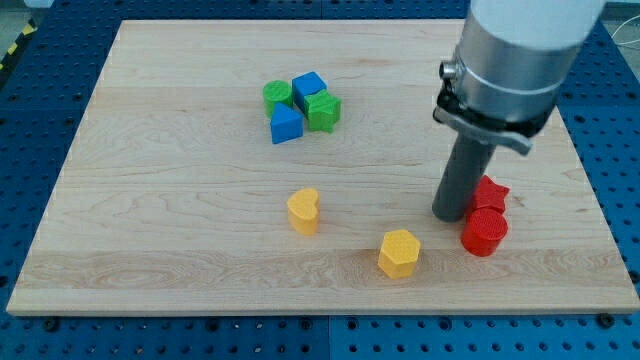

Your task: Push the yellow hexagon towards the yellow heart

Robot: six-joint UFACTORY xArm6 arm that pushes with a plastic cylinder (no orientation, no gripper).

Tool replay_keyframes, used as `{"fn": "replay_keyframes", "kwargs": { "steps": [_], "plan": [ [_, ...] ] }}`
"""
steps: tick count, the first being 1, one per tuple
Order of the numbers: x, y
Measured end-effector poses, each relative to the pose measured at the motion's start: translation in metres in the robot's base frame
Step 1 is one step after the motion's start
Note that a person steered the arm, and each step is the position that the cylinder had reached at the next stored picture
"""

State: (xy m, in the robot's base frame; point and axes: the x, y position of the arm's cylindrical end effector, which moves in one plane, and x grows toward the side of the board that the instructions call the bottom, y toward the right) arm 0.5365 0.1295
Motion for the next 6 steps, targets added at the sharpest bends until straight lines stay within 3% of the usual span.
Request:
{"fn": "replay_keyframes", "kwargs": {
  "steps": [4,6],
  "plan": [
    [0.073,-0.002],
    [0.049,-0.082]
  ]
}}
